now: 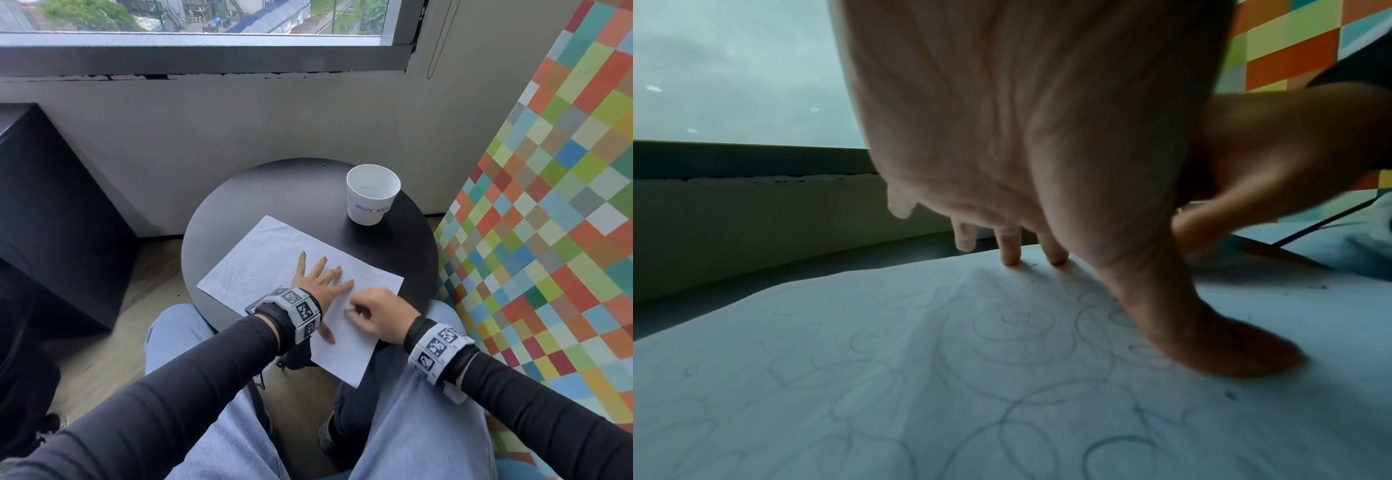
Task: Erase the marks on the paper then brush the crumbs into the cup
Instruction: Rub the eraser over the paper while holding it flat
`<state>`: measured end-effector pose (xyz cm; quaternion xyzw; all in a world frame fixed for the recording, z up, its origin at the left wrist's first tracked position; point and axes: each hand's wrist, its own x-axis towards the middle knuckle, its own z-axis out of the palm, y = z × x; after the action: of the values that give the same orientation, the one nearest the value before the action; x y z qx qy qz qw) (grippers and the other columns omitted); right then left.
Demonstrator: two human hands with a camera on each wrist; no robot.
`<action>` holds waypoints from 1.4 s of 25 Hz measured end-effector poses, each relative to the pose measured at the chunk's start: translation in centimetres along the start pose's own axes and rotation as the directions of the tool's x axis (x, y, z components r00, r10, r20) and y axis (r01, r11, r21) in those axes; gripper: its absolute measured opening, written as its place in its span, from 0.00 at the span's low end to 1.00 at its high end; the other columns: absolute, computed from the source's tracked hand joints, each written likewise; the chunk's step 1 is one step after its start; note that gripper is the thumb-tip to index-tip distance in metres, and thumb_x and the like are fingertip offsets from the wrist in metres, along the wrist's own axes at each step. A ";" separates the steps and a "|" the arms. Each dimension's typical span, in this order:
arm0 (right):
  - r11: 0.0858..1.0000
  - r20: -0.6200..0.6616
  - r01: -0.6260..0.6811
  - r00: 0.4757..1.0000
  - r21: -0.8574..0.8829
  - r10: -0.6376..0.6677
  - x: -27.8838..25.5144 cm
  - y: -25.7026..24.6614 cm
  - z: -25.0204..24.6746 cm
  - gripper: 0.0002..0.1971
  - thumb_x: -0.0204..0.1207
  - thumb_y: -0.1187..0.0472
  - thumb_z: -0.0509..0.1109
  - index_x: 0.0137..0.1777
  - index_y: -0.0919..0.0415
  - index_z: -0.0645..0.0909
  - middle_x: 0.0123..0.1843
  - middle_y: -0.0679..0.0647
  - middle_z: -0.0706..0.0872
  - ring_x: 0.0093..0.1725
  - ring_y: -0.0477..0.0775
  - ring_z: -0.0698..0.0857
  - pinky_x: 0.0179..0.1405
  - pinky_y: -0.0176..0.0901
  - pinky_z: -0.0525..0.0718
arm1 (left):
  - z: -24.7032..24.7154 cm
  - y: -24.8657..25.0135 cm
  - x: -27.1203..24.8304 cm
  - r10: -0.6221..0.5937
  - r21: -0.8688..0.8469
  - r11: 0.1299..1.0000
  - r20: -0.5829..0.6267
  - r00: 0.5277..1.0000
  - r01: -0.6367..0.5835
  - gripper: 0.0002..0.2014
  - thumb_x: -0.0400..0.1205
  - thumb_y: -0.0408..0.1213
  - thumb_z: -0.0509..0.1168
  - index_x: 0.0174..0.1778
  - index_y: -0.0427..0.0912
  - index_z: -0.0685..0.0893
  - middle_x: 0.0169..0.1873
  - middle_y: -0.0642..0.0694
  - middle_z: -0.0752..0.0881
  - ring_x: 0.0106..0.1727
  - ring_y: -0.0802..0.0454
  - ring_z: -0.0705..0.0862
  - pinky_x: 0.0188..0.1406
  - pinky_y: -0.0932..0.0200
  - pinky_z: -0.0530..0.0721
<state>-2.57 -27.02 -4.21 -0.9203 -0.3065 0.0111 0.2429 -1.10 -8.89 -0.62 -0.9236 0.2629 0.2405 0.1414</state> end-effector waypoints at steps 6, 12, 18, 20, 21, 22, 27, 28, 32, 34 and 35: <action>0.995 0.077 0.091 0.993 0.029 -0.093 -0.6 -1.1 0.8 0.11 0.73 0.60 0.69 0.31 0.55 0.72 0.28 0.42 0.70 0.29 0.43 0.68 0.33 0.32 0.63 | 0.1 -0.1 -0.1 0.002 -0.046 0.999 0.006 1.000 -0.002 0.63 0.67 0.70 0.73 0.87 0.57 0.37 0.87 0.46 0.38 0.86 0.36 0.38 0.76 0.21 0.35; 0.999 0.025 0.037 0.999 0.008 -0.037 -0.2 -1.0 0.6 0.13 0.73 0.60 0.69 0.29 0.60 0.72 0.26 0.51 0.75 0.27 0.52 0.73 0.32 0.37 0.71 | 0.3 -0.1 0.0 -0.009 -0.070 0.998 0.006 1.000 0.010 0.66 0.67 0.70 0.73 0.87 0.49 0.36 0.87 0.47 0.39 0.87 0.37 0.40 0.78 0.21 0.38; 0.999 -0.098 -0.044 0.994 -0.028 0.041 0.7 0.0 0.4 0.13 0.73 0.57 0.64 0.29 0.55 0.66 0.25 0.49 0.72 0.26 0.52 0.72 0.30 0.41 0.71 | 0.1 0.2 -0.2 -0.033 -0.076 0.997 0.022 0.999 0.034 0.66 0.67 0.70 0.73 0.87 0.45 0.36 0.87 0.48 0.38 0.87 0.39 0.41 0.78 0.23 0.38; 0.996 0.014 0.092 0.996 0.014 -0.092 0.0 -1.2 1.2 0.12 0.71 0.61 0.69 0.30 0.57 0.71 0.26 0.51 0.77 0.27 0.50 0.72 0.31 0.37 0.69 | 0.0 0.2 -0.2 -0.033 -0.070 0.997 0.018 0.999 0.035 0.66 0.67 0.70 0.73 0.87 0.44 0.37 0.87 0.48 0.38 0.87 0.38 0.41 0.79 0.23 0.39; 0.993 0.055 0.119 0.991 0.023 -0.120 -0.3 -1.2 1.4 0.11 0.72 0.61 0.69 0.30 0.58 0.73 0.27 0.52 0.78 0.27 0.50 0.73 0.32 0.34 0.68 | -0.1 0.3 -0.3 -0.034 -0.064 0.997 0.021 0.999 0.036 0.66 0.67 0.70 0.73 0.87 0.44 0.37 0.87 0.48 0.38 0.87 0.38 0.41 0.79 0.23 0.39; 0.995 0.055 0.102 0.993 0.009 -0.102 -0.1 -0.7 1.1 0.12 0.73 0.60 0.68 0.30 0.58 0.73 0.26 0.52 0.79 0.27 0.51 0.74 0.31 0.36 0.69 | -0.2 0.3 -0.3 -0.037 -0.061 0.997 0.022 0.999 0.038 0.66 0.67 0.70 0.73 0.87 0.44 0.37 0.87 0.47 0.38 0.87 0.38 0.41 0.79 0.23 0.39; 0.998 -0.002 0.068 0.998 0.003 -0.068 -0.2 -0.4 1.1 0.13 0.73 0.53 0.60 0.28 0.56 0.70 0.25 0.50 0.76 0.26 0.51 0.73 0.30 0.41 0.74 | -0.3 0.6 -0.3 -0.049 -0.052 0.997 0.047 0.998 0.051 0.66 0.68 0.70 0.72 0.87 0.44 0.36 0.87 0.47 0.38 0.87 0.37 0.40 0.79 0.24 0.39; 0.993 0.035 0.115 0.993 0.008 -0.116 -0.5 -0.6 1.5 0.14 0.74 0.53 0.60 0.29 0.57 0.72 0.26 0.50 0.77 0.26 0.50 0.71 0.31 0.38 0.70 | -0.5 0.6 -0.4 -0.053 -0.037 0.998 0.049 0.997 0.055 0.66 0.68 0.70 0.72 0.87 0.44 0.35 0.87 0.47 0.37 0.87 0.37 0.40 0.80 0.25 0.39; 0.999 -0.097 -0.021 0.995 -0.027 0.018 0.4 0.5 0.2 0.15 0.72 0.57 0.64 0.27 0.53 0.65 0.23 0.47 0.70 0.25 0.51 0.69 0.28 0.42 0.71 | -0.6 0.7 -0.4 -0.053 0.002 0.999 0.049 0.997 0.053 0.66 0.69 0.71 0.71 0.87 0.43 0.35 0.87 0.45 0.38 0.87 0.35 0.41 0.79 0.25 0.39; 0.997 -0.014 0.073 0.997 -0.008 -0.073 -0.1 -0.1 0.6 0.15 0.72 0.60 0.66 0.29 0.52 0.65 0.24 0.47 0.71 0.26 0.49 0.68 0.30 0.38 0.68 | -0.7 0.7 -0.4 -0.063 0.014 0.998 0.058 0.996 0.062 0.66 0.69 0.71 0.71 0.87 0.43 0.35 0.87 0.45 0.38 0.87 0.35 0.41 0.79 0.25 0.38; 0.995 0.003 0.100 0.995 -0.008 -0.099 -0.3 -0.4 0.8 0.15 0.72 0.60 0.67 0.29 0.52 0.65 0.25 0.48 0.72 0.26 0.49 0.69 0.30 0.37 0.67 | -0.7 0.7 -0.3 -0.064 0.020 0.998 0.054 0.996 0.063 0.66 0.69 0.71 0.71 0.87 0.43 0.35 0.87 0.45 0.38 0.87 0.35 0.41 0.80 0.26 0.39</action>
<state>-3.19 -26.61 -4.76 -0.9048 -0.3523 -0.0011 0.2391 -1.45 -9.61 0.05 -0.9233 0.2314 0.2586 0.1646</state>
